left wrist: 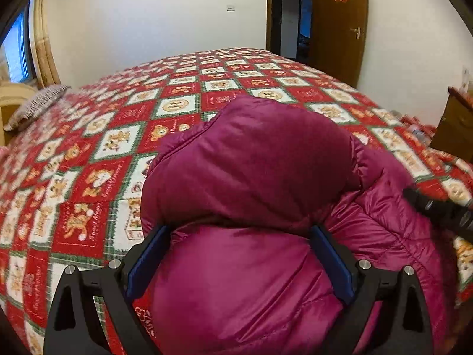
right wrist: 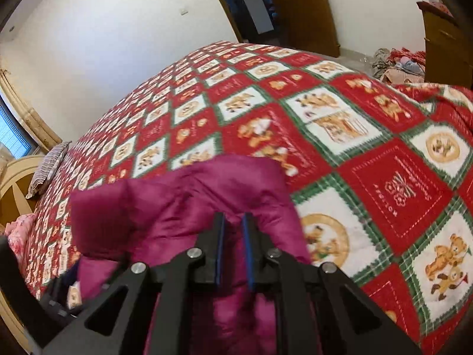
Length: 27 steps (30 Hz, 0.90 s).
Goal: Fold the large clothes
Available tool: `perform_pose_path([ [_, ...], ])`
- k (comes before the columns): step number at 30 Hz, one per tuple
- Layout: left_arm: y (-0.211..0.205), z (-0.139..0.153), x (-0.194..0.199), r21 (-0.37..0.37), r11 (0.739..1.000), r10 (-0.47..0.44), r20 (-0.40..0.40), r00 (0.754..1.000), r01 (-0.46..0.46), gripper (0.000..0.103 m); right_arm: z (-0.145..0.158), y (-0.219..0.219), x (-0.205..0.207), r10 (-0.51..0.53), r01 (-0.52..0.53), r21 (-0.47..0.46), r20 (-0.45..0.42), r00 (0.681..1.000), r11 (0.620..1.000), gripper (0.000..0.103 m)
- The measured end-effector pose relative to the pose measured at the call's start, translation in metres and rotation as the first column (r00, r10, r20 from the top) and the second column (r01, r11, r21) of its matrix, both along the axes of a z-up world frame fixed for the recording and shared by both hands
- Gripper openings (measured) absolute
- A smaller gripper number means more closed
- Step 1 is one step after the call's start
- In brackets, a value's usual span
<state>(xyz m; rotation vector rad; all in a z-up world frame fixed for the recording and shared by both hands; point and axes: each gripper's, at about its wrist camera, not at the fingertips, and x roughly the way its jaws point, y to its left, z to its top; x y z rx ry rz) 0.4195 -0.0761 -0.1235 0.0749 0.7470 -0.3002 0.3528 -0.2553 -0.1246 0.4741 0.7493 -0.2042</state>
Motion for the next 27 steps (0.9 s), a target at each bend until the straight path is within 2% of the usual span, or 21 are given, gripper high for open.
perform_pose_path([
  [3, 0.018, 0.011, -0.002, -0.118, 0.993, 0.020, 0.020, 1.000, -0.017, 0.096, -0.012, 0.008, -0.006, 0.047, -0.045, -0.138, 0.017, 0.999, 0.989, 0.015],
  [5, 0.029, 0.021, 0.002, -0.149, 0.987, 0.072, 0.057, 0.996, -0.063, 0.096, -0.018, 0.003, -0.009, 0.061, -0.057, -0.121, 0.027, 0.998, 0.991, 0.015],
  [7, 0.034, 0.028, 0.015, -0.131, 0.983, 0.142, 0.069, 0.988, -0.132, 0.096, -0.021, -0.002, -0.006, 0.075, -0.073, -0.083, 0.021, 0.997, 0.994, 0.015],
  [8, 0.035, 0.027, 0.028, -0.127, 0.981, 0.155, 0.039, 0.987, -0.149, 0.096, -0.022, -0.004, -0.004, 0.084, -0.082, -0.071, 0.017, 0.996, 0.994, 0.015],
  [11, 0.029, 0.013, 0.058, -0.140, 0.980, 0.133, -0.064, 0.989, -0.141, 0.097, -0.025, -0.007, -0.003, 0.097, -0.096, -0.049, 0.023, 0.995, 0.994, 0.015],
  [14, 0.020, -0.002, 0.069, -0.128, 0.982, 0.121, -0.121, 0.985, -0.137, 0.097, -0.029, -0.014, -0.005, 0.101, -0.101, 0.009, 0.043, 0.994, 0.995, 0.015],
  [19, 0.008, -0.014, 0.072, -0.056, 0.990, 0.122, -0.129, 0.984, -0.130, 0.098, -0.032, -0.014, -0.008, 0.106, -0.109, 0.044, 0.061, 0.992, 0.993, 0.015],
  [27, 0.010, -0.019, 0.075, -0.052, 0.989, 0.130, -0.151, 0.980, -0.140, 0.099, -0.033, -0.013, -0.012, 0.113, -0.118, 0.073, 0.077, 0.991, 0.990, 0.015],
])
